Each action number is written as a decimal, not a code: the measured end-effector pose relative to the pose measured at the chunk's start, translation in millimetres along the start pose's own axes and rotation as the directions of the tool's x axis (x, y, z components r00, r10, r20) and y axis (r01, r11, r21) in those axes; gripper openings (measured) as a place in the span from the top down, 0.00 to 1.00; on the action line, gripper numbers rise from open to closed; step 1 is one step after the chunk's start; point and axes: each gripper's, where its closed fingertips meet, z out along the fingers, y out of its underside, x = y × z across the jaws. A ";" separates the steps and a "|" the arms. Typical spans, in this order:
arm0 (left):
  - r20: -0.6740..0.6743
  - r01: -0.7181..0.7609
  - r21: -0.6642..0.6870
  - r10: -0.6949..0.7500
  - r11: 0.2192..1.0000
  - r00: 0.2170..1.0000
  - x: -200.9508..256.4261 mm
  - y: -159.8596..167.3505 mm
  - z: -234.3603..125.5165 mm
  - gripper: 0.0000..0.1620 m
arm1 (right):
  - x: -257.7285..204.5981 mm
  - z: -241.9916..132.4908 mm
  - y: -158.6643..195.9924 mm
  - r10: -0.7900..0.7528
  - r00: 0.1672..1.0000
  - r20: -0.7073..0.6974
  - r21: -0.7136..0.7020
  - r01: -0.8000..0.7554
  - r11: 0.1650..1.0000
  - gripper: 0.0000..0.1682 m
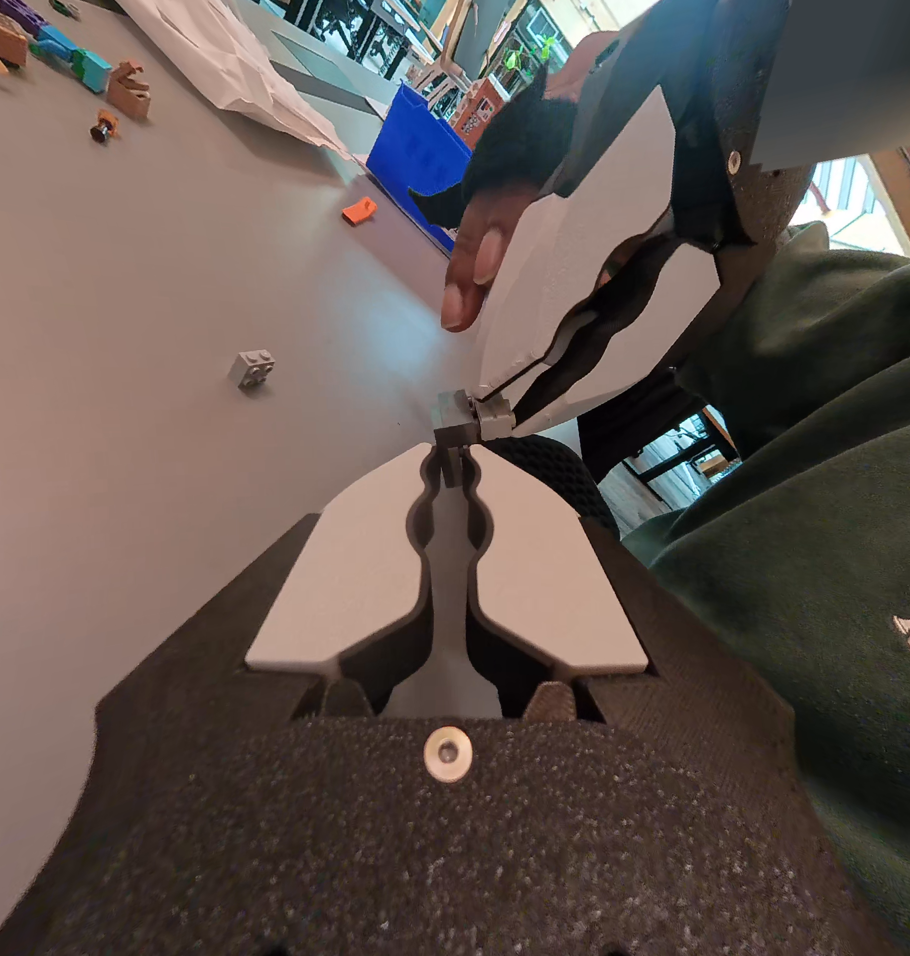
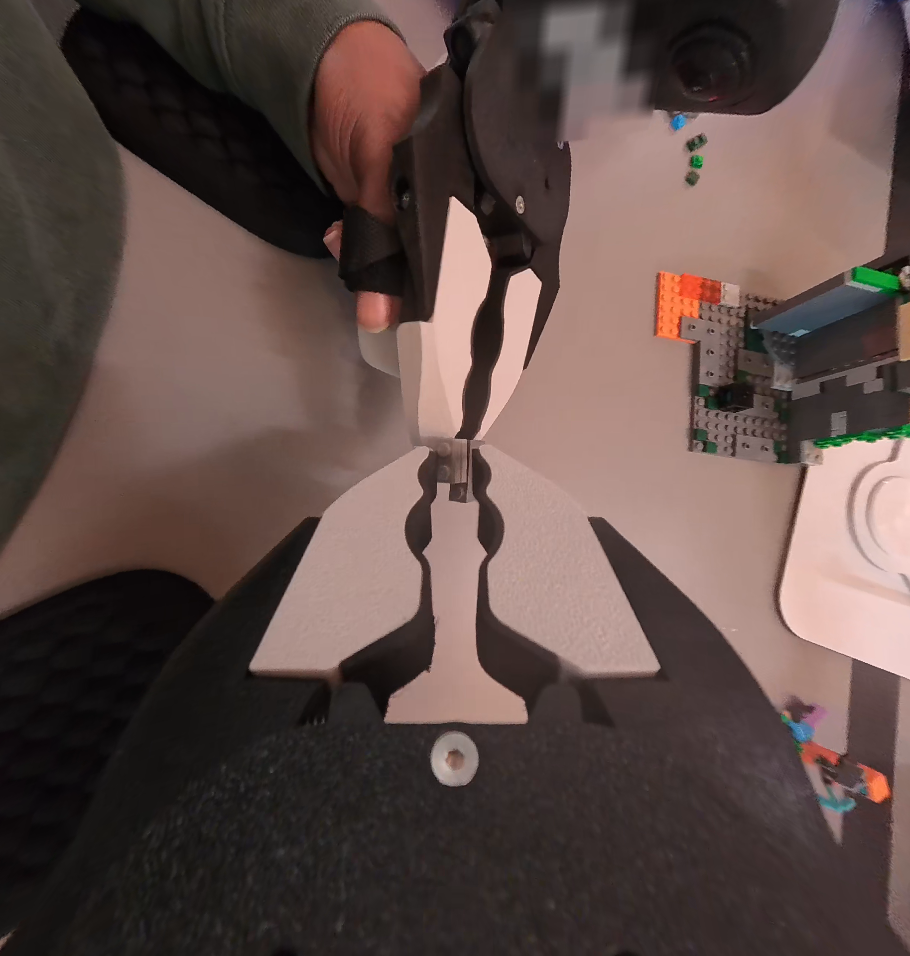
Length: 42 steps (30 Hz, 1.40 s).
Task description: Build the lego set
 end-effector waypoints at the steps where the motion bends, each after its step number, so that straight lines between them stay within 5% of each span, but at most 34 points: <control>1: -0.001 -0.002 -0.001 0.002 1.000 1.000 0.2 0.4 0.2 0.95 | 0.0 0.1 0.4 0.012 1.000 0.012 0.001 -0.012 1.000 0.92; 13: 0.064 -0.192 -0.014 0.192 0.981 0.979 2.4 -0.1 -1.1 0.95 | -5.0 4.4 3.5 0.102 0.986 0.130 -0.001 -0.103 0.995 0.86; 28: 0.166 -0.574 -0.042 0.573 0.818 0.803 14.5 -6.1 -2.3 0.95 | -15.1 0.2 1.9 0.099 0.981 0.167 0.028 -0.105 0.994 0.83; 42: 0.230 -0.661 -0.064 0.655 0.748 0.719 14.1 -10.1 -3.1 0.95 | -15.3 -5.2 -4.0 0.146 0.970 0.193 0.078 -0.164 0.983 0.84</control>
